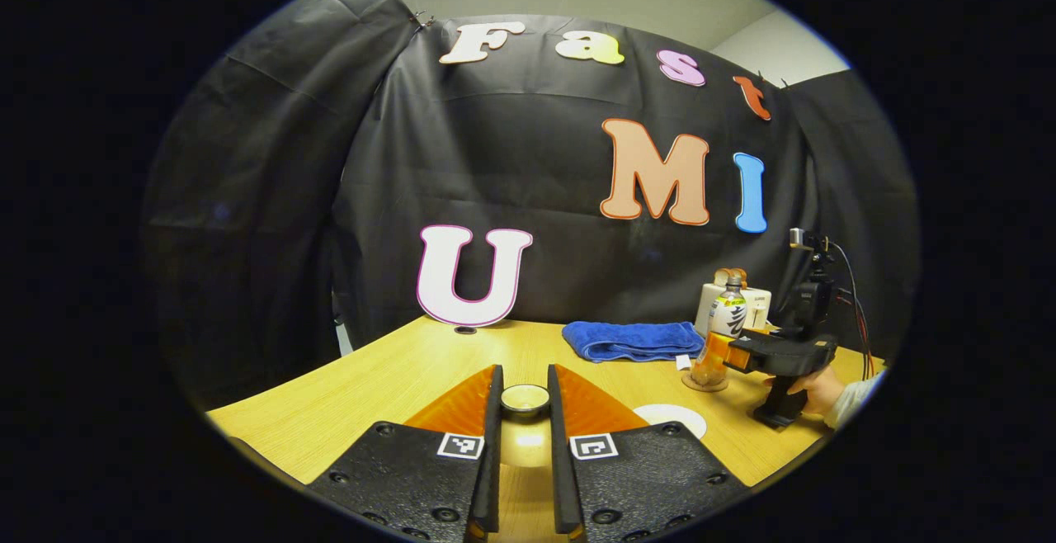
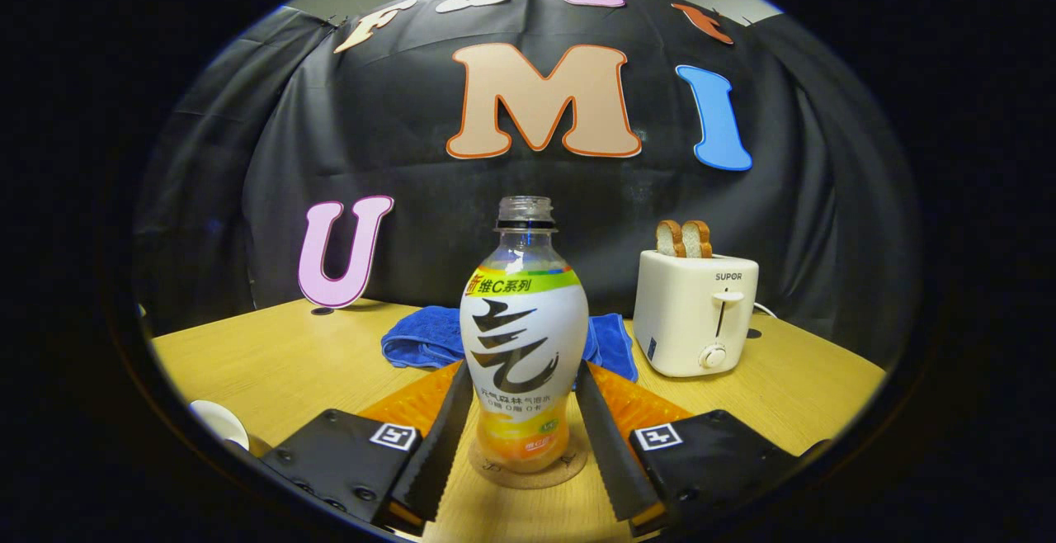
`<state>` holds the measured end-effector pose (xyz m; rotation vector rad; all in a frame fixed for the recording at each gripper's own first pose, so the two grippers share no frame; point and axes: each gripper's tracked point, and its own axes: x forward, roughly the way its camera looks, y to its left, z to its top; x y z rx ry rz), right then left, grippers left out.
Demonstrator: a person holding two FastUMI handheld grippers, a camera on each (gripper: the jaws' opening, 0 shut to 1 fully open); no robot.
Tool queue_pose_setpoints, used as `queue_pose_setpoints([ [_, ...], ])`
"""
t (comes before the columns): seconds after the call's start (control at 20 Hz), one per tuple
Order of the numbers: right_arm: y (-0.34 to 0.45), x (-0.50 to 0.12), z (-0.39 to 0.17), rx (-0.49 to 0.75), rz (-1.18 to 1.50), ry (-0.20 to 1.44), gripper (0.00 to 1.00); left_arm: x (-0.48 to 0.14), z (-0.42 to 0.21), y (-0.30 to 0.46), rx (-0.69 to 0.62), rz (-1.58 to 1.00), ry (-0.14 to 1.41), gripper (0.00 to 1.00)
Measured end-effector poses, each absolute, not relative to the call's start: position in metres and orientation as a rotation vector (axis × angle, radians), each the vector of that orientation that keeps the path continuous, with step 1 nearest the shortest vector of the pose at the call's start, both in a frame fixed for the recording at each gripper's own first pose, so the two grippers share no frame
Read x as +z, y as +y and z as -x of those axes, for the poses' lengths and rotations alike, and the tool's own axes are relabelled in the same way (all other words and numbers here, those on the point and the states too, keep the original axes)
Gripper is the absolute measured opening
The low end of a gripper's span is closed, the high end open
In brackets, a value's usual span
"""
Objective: Open the teacup lid with one hand, grasp the water bottle and pour water into the teacup with the other hand; after pouring, place the water bottle on the coaster and then close the teacup lid.
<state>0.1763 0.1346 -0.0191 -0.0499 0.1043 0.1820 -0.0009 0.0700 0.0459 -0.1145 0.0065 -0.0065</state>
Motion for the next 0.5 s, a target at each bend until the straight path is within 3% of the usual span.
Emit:
queue_pose_setpoints([
  [0.05,0.134,-0.017,-0.175,0.181,0.050,0.099,0.88,0.046,0.001,0.070,-0.007,0.116,0.006,0.23],
  [0.15,0.132,-0.016,-0.174,0.179,0.042,0.094,0.92,0.046,0.000,0.068,-0.013,0.119,0.007,0.24],
  [0.2,0.131,-0.015,-0.173,0.178,0.038,0.094,0.89,0.045,0.000,0.067,-0.015,0.120,0.007,0.24],
  [0.3,0.126,-0.013,-0.170,0.174,0.033,0.091,1.00,0.046,-0.001,0.061,-0.024,0.123,0.008,0.24],
  [0.35,0.122,-0.010,-0.167,0.170,0.032,0.085,0.92,0.048,-0.001,0.057,-0.030,0.126,0.004,0.25],
  [0.5,0.110,0.000,-0.152,0.169,0.025,0.059,0.92,0.050,-0.006,0.041,-0.062,0.126,0.002,0.24],
])
